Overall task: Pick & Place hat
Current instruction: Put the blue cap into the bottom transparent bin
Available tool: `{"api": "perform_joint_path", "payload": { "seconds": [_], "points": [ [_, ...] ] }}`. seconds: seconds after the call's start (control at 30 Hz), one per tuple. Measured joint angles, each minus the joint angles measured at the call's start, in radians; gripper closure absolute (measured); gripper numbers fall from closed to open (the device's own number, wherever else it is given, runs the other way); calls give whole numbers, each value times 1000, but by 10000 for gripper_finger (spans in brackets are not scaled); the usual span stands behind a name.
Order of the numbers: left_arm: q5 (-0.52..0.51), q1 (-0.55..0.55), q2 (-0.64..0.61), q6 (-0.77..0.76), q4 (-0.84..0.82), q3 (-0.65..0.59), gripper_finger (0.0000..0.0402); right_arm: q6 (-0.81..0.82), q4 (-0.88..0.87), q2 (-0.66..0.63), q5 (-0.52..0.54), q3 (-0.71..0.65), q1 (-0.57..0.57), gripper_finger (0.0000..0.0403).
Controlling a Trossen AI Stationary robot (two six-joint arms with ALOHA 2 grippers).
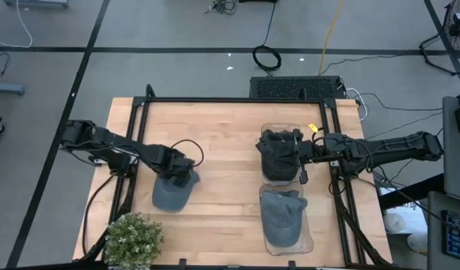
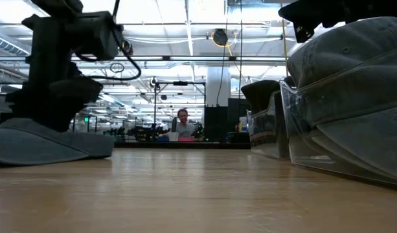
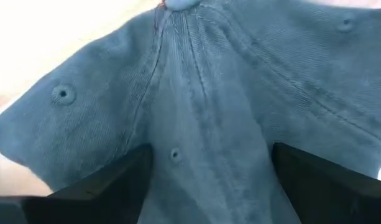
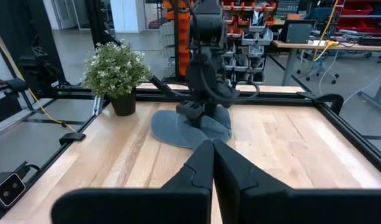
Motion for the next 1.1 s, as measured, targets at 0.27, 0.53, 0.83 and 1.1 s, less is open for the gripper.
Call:
{"api": "perform_joint_path", "payload": {
  "seconds": [0.27,0.53,0.83,1.1],
  "points": [
    [83,22,122,138,40,5,123,12,-1,3,0,0,0,403],
    [45,21,45,207,9,89,380,33,-1,3,0,0,0,403],
    [-135,-13,-43,359,-145,417,395,53,37,3,-3,0,0,403],
    [-302,-42,11,663,-150,696,397,81,144,43,-184,0,1,403]
  ]
}}
